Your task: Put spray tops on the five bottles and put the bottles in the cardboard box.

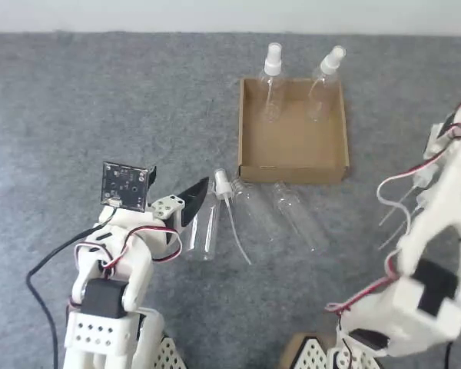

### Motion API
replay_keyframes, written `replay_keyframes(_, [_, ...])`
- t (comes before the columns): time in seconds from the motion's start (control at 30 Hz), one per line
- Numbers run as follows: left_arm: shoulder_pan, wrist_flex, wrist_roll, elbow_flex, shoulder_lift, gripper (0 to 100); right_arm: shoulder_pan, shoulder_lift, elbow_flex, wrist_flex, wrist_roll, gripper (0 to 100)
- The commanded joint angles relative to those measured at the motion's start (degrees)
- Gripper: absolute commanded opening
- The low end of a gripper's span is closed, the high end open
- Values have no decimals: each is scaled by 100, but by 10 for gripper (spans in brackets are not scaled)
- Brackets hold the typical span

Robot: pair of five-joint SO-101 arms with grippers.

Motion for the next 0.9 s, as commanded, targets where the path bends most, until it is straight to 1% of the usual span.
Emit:
replay_keyframes(0.0, [-26,97,-26,31,-44,308,66,752,-149,-1007,-545,309])
replay_keyframes(0.13, [-26,466,-35,215,-70,308,66,1560,-571,-1305,-993,309])
replay_keyframes(0.3, [-26,448,-9,268,-79,308,92,2484,-1020,-1367,-1723,308])
replay_keyframes(0.53, [-26,484,-35,277,-79,308,101,3451,-1837,-1332,-2462,308])
replay_keyframes(0.73, [-35,484,-35,277,-79,308,145,3829,-1890,-1279,-2532,307])
replay_keyframes(0.87, [-35,484,-35,277,-79,308,207,3829,-1890,-971,-2523,307])
